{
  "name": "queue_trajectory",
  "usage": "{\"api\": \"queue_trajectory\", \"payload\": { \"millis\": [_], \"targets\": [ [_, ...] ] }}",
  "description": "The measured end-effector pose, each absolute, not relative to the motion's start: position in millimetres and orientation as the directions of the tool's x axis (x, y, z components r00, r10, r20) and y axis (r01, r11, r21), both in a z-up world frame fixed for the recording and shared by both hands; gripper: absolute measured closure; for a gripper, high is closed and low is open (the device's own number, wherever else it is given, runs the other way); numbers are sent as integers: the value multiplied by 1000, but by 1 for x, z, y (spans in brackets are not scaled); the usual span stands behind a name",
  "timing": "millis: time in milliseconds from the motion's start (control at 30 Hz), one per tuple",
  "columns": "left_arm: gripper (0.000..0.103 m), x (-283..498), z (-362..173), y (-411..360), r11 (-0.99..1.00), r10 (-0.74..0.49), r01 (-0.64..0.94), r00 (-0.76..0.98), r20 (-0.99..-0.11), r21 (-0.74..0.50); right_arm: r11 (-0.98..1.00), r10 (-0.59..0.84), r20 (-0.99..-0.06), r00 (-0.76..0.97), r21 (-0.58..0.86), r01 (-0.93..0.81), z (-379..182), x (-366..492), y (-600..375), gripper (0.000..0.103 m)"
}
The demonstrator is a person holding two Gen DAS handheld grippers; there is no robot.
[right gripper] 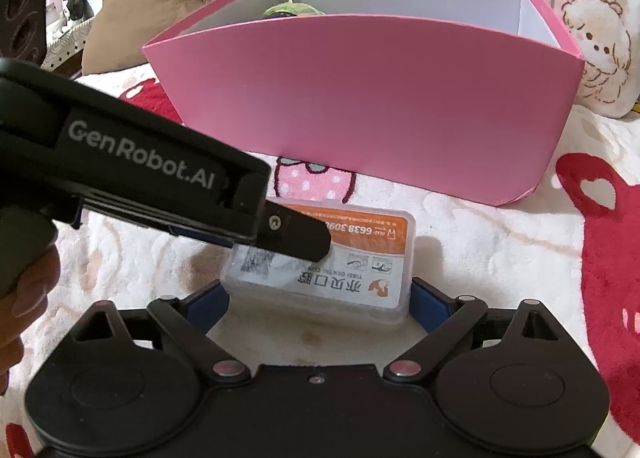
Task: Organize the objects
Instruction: 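Lower the left tool onto the clear orange-labelled case and close on it, then lift the clear case with the left tool and carry it into the box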
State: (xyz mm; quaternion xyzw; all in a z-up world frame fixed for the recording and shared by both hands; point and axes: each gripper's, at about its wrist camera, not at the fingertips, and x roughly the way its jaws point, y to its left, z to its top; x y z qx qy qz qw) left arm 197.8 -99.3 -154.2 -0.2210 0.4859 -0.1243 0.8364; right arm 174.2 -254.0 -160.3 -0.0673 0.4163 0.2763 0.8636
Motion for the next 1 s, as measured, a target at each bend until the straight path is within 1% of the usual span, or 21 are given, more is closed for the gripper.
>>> {"api": "queue_trajectory", "payload": {
  "millis": [133, 300, 433, 567, 667, 867, 1000],
  "targets": [
    [55, 190, -153, -102, 875, -420, -1, 497, -759, -484, 841, 404, -746, 529, 75, -536, -161, 166, -252, 6],
    [57, 176, -151, -100, 856, -448, -18, 473, -759, -516, 839, 411, -743, 528, 81, -539, -156, 161, -254, 7],
    [57, 157, -137, -104, 883, -412, 14, 499, -763, -468, 826, 421, -736, 530, 70, -559, -147, 153, -252, 8],
    [57, 141, -122, -104, 878, -421, 21, 510, -750, -479, 821, 416, -728, 544, 44, -569, -132, 138, -251, 9],
    [57, 128, -104, -105, 879, -428, 58, 532, -730, -473, 825, 427, -715, 554, 59, -561, -117, 131, -255, 9],
    [57, 106, -68, -107, 902, -416, 164, 576, -704, -399, 830, 467, -680, 565, 116, -545, -85, 120, -256, 9],
    [57, 97, -54, -104, 890, -446, 204, 573, -688, -408, 832, 474, -660, 583, 119, -542, -73, 108, -256, 9]
  ]
}}
